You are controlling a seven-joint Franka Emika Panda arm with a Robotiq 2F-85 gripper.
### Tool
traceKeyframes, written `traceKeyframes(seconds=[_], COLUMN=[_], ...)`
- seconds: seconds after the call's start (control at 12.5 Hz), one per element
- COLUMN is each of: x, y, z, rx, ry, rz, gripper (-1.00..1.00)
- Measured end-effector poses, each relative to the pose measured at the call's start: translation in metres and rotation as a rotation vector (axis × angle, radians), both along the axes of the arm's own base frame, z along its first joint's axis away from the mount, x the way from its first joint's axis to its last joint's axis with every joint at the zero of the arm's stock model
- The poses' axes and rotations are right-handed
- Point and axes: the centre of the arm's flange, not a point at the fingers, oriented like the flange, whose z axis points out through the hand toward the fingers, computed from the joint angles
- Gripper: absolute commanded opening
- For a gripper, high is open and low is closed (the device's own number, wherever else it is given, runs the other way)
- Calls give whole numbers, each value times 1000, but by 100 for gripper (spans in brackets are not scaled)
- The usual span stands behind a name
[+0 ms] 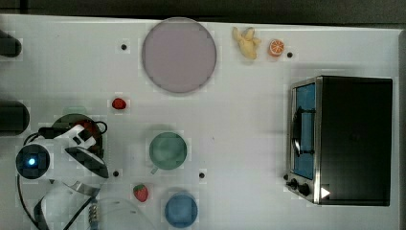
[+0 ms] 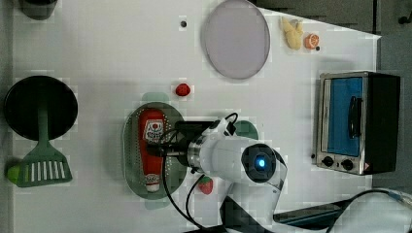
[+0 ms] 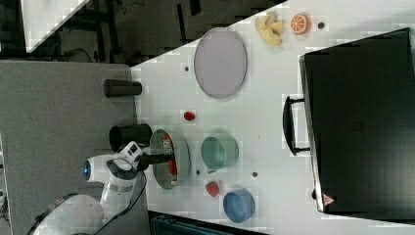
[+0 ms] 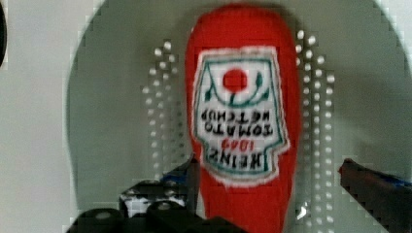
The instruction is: Pick ketchup from strainer and place it on the table
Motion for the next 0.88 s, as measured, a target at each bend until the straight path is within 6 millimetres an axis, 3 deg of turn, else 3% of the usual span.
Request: traceKeyframes(seconds=[0.16,0.4,0.88], x=[4,8,-10], y=[6,18,30], z=[-12,-21,-12], rx=[5,-5,-19], ry=[13,-12,4], rz=[-28,-12,-3], gripper=[92,19,13])
